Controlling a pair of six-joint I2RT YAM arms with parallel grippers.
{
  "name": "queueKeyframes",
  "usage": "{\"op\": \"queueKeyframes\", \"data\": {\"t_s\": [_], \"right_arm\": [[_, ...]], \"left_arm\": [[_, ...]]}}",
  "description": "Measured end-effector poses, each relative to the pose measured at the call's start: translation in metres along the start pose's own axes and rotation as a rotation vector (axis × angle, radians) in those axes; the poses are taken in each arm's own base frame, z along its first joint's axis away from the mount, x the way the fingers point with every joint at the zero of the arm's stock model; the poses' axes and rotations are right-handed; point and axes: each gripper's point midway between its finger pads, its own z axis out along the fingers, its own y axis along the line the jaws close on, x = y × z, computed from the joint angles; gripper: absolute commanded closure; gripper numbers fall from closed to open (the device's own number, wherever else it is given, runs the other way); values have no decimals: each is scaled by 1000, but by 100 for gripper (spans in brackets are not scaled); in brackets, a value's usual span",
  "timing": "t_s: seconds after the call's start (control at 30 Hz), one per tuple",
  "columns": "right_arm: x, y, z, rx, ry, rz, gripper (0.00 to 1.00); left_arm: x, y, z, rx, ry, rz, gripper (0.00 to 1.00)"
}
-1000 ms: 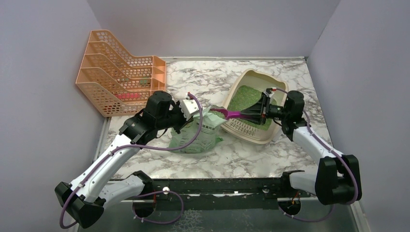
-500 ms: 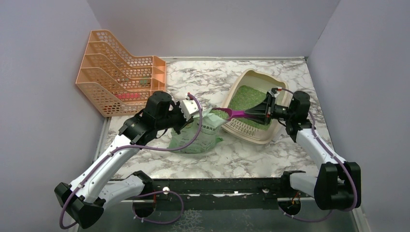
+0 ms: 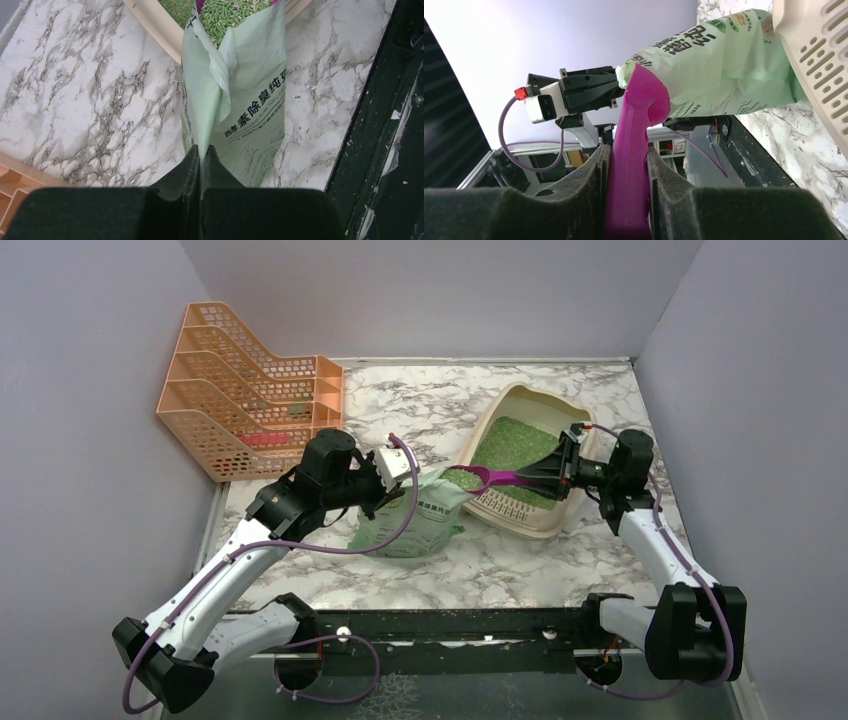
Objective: Fill the litter box with clean litter
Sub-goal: 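Scoop the cat litter from the cat litter bag.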
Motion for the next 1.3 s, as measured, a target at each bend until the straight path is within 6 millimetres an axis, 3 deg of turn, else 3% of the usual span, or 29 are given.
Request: {"op": "queueKeyframes", "data": {"t_s": [0.17,0.4,1.3], "right_arm": [[-1,5,-2,9,-3,-1,99],[-13,36,-7,25,-49,-91,99],[-11,29,-11,49,-68,-88,99]], "left_arm": [[0,0,0,2,-1,0,100],[1,1,0,-4,4,-7,100],[2,1,-2,-4,14,-11,100]]}}
